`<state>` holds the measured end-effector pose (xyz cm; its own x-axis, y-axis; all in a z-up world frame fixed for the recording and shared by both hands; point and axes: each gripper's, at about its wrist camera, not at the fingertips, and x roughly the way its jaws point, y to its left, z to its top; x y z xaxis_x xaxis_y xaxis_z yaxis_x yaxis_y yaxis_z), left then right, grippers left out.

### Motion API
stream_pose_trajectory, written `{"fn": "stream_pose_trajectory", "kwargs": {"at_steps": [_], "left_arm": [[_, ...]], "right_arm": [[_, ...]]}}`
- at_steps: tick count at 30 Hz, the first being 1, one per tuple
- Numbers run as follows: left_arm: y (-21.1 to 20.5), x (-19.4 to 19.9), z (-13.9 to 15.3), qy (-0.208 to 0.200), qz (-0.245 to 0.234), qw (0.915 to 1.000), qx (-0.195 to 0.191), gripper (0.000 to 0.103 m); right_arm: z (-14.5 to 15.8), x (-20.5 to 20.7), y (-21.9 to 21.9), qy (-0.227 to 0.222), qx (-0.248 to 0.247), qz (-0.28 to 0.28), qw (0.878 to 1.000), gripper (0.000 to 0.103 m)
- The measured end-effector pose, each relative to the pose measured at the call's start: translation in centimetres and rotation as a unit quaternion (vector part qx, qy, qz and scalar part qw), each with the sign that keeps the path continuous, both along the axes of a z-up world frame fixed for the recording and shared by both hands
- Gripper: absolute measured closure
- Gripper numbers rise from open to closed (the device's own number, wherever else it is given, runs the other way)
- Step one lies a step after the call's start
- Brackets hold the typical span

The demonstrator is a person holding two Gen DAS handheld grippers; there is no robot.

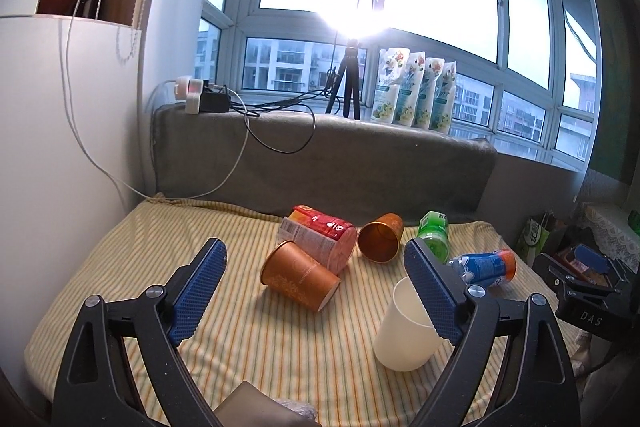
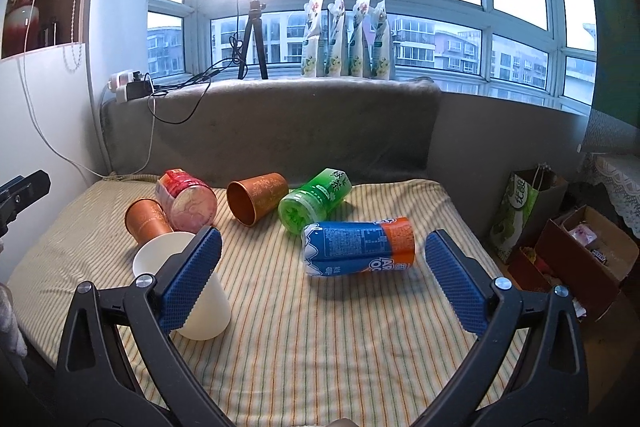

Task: Flip cup upright

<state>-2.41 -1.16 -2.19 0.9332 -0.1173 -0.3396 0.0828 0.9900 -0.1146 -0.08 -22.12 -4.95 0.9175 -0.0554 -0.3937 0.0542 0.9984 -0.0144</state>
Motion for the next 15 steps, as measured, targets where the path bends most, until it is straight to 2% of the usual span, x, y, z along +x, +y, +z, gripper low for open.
{"fn": "stream_pose_trajectory", "kwargs": {"at_steps": [15], "left_arm": [[0.2,-0.7,0.6,-0.011,0.002,0.9999,-0.001,0.012]], "right_arm": [[1.1,-0.8,0.5,-0.023,-0.001,-0.004,1.0,0.0]]}}
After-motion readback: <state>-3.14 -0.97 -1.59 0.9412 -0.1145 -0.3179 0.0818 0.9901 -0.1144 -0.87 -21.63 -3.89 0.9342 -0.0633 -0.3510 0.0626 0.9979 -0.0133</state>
